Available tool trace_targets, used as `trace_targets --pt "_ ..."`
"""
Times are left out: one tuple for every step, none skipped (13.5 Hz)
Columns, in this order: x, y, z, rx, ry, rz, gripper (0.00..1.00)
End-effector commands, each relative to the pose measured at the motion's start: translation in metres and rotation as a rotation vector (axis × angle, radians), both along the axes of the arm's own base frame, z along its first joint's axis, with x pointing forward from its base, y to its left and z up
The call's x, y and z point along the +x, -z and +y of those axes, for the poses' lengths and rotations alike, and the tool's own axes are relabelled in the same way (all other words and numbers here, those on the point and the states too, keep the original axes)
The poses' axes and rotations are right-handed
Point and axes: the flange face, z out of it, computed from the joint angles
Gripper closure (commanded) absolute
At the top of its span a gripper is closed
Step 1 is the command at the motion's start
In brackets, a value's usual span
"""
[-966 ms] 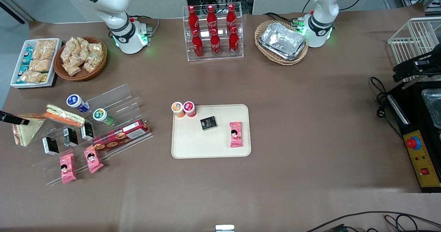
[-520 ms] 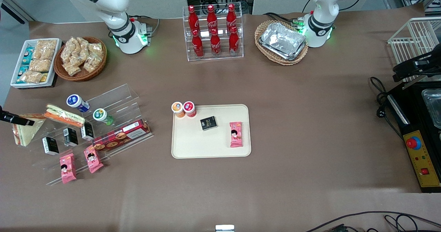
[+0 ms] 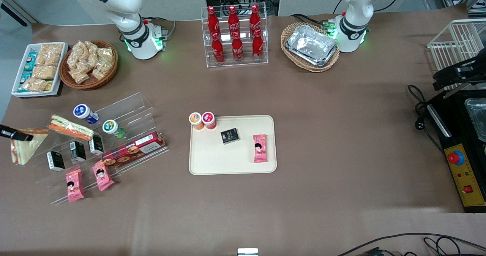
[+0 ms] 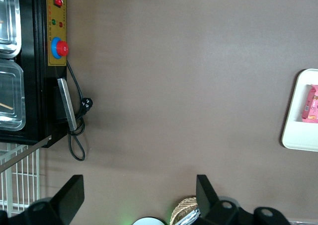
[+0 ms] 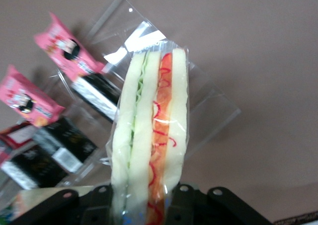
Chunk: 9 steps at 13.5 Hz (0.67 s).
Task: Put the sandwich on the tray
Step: 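Lift the sandwich off the rack with the right gripper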
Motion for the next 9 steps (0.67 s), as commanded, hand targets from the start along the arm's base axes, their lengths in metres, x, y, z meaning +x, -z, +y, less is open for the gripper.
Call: trace_targets --pt "0.039 -0.079 0.047 -0.057 -0.088 -0.083 0.66" --pt "0.048 -0.095 0.062 -0.062 -0.119 -0.091 0.61" --pt "0.054 -0.107 0.077 -0.060 -0.146 -0.091 0.61" --pt "0.059 -0.125 0.089 -0.051 -0.165 -0.099 0.61" --pt "0.058 -0.132 0.096 -0.032 -0.177 -0.081 0.62" --pt "0.062 -0.137 0.117 -0.027 -0.211 -0.079 0.62" --pt "0.065 -0.149 0.137 -0.030 -0.243 -0.095 0.62" --pt "0.069 -0.154 0.161 -0.032 -0.281 -0.100 0.62" --pt "0.072 -0.162 0.184 -0.033 -0.317 -0.111 0.62"
